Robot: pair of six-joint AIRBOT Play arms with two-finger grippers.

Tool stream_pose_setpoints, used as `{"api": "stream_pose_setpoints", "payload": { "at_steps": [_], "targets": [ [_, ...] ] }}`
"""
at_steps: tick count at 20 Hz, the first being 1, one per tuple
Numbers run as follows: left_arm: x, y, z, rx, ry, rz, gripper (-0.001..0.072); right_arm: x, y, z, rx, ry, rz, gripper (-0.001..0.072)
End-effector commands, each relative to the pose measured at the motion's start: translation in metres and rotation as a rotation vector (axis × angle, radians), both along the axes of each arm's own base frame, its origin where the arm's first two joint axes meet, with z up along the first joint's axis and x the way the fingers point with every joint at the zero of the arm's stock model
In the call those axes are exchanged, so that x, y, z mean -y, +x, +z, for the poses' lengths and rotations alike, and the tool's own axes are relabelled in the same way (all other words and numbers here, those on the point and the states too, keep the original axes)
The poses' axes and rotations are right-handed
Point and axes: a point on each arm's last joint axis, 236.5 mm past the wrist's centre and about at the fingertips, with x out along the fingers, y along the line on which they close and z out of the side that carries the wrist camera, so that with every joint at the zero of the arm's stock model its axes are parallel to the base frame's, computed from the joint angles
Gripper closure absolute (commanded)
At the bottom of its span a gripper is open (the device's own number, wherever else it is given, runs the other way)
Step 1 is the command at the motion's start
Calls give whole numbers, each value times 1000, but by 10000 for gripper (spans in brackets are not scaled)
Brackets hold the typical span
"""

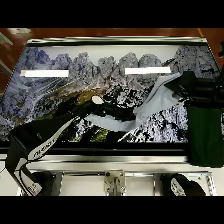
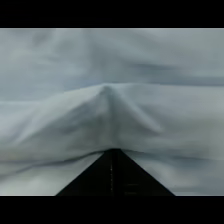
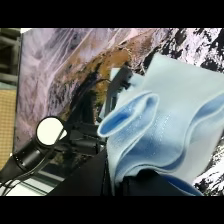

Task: Fold the shirts.

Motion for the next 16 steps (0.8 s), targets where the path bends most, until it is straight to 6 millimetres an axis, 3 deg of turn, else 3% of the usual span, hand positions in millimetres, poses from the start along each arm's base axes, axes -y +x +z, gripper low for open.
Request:
{"api": "stream_pose_setpoints", "payload": {
  "at_steps": [1,3,5,7,9,12,14,16],
  "targets": [
    [4,9,0,-25,-33,50,673,4,-12,-3,-39,-23,-27,637],
    [-30,54,28,18,-63,144,673,8,-11,-18,-63,-107,-30,637],
    [-80,102,70,109,-89,249,674,-11,-4,-35,-77,-169,5,637],
    [-149,144,115,234,-73,360,674,-56,12,-47,-43,-162,83,637],
    [-227,172,163,356,-46,476,674,-111,31,-64,-10,-131,142,638],
    [-323,170,232,474,-48,587,674,-189,54,-116,-45,-59,170,637],
    [-361,153,263,520,-48,610,673,-233,61,-160,-124,23,147,637],
    [-378,136,279,549,-31,601,673,-265,66,-204,-208,91,99,605]
  ]
}}
